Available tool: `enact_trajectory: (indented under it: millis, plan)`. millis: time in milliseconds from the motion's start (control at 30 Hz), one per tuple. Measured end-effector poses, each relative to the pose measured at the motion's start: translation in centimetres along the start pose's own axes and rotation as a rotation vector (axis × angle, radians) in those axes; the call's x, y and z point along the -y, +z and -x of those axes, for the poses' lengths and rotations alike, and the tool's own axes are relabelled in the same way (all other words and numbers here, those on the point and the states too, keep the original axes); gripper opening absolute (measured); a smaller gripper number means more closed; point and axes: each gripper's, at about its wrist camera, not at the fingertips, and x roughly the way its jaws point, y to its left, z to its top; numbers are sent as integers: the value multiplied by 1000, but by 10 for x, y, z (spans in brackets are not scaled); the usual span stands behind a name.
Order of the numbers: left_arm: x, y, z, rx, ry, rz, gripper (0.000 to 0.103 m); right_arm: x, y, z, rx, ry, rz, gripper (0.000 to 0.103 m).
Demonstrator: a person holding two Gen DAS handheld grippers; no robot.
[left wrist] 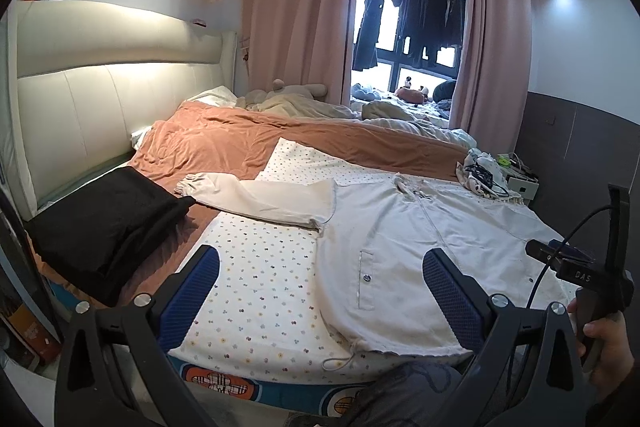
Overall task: Fold large clothes
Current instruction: 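Move both grippers down toward the jacket sleeve and shoulder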
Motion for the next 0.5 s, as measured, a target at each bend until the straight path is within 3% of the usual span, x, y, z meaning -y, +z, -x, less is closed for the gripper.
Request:
enact_trajectory:
  millis: [500]
  plan:
    - [-44, 51, -84, -11, 99, 75, 103, 5, 71, -115, -29, 45, -55, 103]
